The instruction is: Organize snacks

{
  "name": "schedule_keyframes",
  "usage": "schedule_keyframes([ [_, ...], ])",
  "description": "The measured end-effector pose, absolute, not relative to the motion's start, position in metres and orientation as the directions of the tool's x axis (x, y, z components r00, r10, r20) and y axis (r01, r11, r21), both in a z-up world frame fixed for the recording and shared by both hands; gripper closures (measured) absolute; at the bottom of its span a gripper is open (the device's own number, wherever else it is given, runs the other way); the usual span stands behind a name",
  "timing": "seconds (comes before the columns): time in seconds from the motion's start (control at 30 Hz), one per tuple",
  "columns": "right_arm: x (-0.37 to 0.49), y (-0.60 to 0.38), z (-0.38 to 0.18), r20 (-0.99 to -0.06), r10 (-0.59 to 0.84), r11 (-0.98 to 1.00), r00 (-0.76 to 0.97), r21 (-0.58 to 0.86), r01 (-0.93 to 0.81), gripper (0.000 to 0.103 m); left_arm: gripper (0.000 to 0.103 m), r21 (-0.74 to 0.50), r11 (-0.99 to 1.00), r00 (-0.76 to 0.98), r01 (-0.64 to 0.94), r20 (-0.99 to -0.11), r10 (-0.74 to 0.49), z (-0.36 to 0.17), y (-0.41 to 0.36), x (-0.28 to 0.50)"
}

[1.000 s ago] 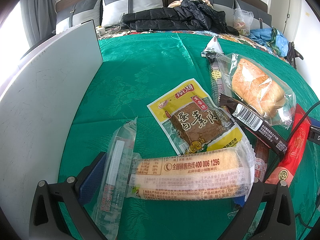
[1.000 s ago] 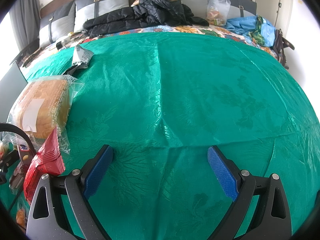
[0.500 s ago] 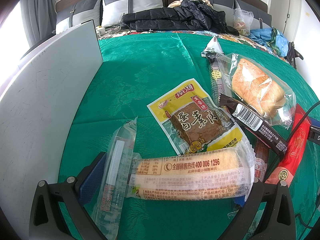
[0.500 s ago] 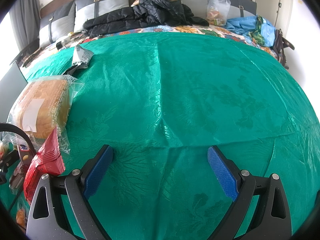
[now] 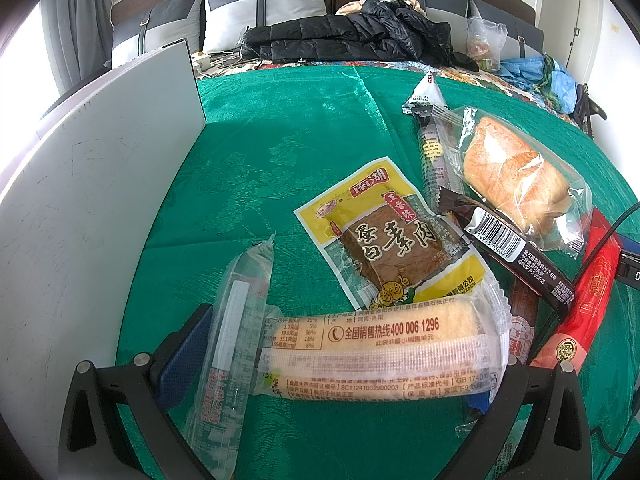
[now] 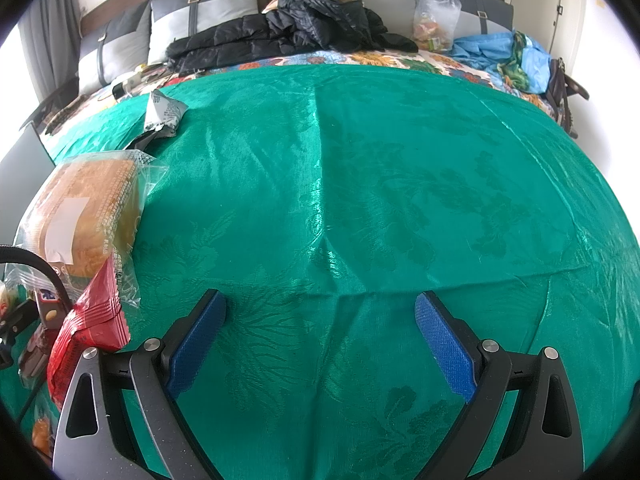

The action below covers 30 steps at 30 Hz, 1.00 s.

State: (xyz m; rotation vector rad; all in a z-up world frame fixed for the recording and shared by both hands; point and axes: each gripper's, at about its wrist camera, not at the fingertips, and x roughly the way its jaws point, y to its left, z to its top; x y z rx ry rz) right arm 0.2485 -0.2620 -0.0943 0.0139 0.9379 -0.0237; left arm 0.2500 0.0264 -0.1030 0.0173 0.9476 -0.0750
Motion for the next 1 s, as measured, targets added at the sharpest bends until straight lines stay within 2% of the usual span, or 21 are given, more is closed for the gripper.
schedule_keyframes([
  [1.0,0.2478,-0.2627,-0.0942,-0.806,-0.014,1.0,0.592,0.002,0.026,0.005,0.0,-0.018,0.997,0.581,0.072,-0.812,-0.057,-0.1029,0.0264,0.25],
])
